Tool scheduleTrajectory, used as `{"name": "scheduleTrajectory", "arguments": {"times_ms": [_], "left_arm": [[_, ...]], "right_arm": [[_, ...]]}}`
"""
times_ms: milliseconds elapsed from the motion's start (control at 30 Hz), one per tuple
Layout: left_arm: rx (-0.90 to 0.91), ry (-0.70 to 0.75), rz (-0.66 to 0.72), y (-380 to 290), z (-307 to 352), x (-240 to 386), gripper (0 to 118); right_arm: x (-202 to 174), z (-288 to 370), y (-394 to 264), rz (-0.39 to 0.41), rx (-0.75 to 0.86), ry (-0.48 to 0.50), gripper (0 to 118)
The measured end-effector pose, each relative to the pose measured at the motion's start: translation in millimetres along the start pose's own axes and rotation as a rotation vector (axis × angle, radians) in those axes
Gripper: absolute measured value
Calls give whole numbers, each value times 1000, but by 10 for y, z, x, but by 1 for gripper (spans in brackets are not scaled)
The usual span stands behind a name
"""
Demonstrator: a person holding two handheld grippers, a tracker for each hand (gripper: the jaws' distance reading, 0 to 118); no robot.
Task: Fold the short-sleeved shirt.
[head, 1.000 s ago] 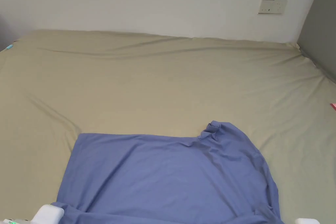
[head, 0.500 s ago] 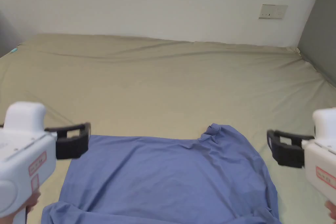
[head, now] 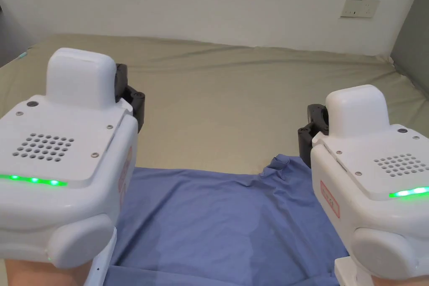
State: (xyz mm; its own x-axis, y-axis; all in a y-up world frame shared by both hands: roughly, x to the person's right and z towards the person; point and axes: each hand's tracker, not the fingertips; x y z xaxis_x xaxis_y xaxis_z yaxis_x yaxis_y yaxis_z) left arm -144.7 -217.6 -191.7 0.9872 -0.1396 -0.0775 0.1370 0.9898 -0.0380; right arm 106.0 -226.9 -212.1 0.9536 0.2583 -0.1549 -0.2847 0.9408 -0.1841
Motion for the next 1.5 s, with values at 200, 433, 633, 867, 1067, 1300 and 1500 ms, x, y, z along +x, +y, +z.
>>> {"name": "scheduleTrajectory", "arguments": {"times_ms": [200,433,633,867,1067,1300,1500], "left_arm": [[-65,-19,-11,-200,-240,-28,0],[-392,-63,5,-1202,-958,-229,0],[-757,12,47,-2345,-2096,-620,46],[-893,32,153,-2923,-3100,-951,109],[-962,-14,129,-3223,-3433,-892,87],[-934,-118,-36,-2984,-3303,-647,1],[-789,-101,-104,-2518,-2934,-639,1]], "right_arm": [[-55,-236,-169,29,-36,-2,1],[58,-663,-595,10,-159,6,1],[278,-1005,-935,-2,-268,-8,1],[565,-1242,-1163,2,-354,-64,1],[618,-1312,-1355,-11,-442,-71,1],[721,-1442,-1437,-14,-485,-58,2],[1039,-1777,-1449,-55,-520,-50,32]]}}
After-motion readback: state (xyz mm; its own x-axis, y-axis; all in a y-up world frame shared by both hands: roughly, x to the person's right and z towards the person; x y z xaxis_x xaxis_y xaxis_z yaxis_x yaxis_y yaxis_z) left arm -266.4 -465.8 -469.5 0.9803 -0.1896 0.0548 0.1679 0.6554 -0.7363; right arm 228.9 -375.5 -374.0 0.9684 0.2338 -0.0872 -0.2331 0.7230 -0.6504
